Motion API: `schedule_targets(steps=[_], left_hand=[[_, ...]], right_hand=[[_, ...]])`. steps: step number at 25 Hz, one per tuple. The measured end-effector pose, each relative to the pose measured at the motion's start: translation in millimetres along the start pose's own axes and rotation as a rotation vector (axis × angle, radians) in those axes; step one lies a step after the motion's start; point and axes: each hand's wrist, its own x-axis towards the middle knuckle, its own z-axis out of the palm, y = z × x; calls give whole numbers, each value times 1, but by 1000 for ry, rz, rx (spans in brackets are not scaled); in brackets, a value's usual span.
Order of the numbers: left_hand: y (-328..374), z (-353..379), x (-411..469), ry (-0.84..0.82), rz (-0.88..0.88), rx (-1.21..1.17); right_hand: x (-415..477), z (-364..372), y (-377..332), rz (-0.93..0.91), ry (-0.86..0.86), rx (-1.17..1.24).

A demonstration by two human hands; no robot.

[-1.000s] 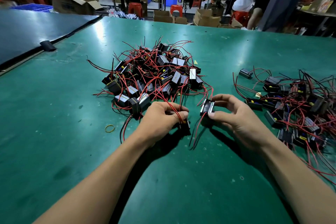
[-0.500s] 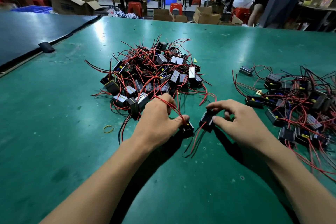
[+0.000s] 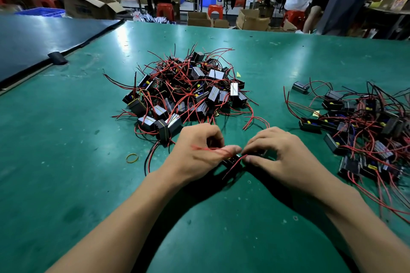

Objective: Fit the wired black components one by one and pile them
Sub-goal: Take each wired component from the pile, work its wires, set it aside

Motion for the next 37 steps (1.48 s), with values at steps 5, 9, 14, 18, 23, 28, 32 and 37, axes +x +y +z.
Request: schedule_targets(steps=[5, 9, 14, 18, 23, 28, 32, 37], left_hand=[[-1, -2, -1, -160, -40, -52], [-1, -3, 0, -206, 1, 39], [3, -3, -3, -292, 42, 231], [7, -4, -3, -320, 3, 213], [6, -5, 2, -226, -204, -98], [8, 9, 9, -190, -283, -374], [7, 11, 8, -185, -266, -440], [8, 5, 3, -101, -311, -531]], right_hand=[[-4, -1, 7, 56, 55, -39], [-7, -4, 11, 163, 193, -4], [-8, 0, 12, 337, 264, 51], [-8, -1, 12, 399, 171, 42], [-6, -11, 9, 418, 112, 119], [-6, -17, 13, 442, 146, 205], [-7, -7, 15, 421, 209, 97], [-8, 0, 9, 286, 209, -114]])
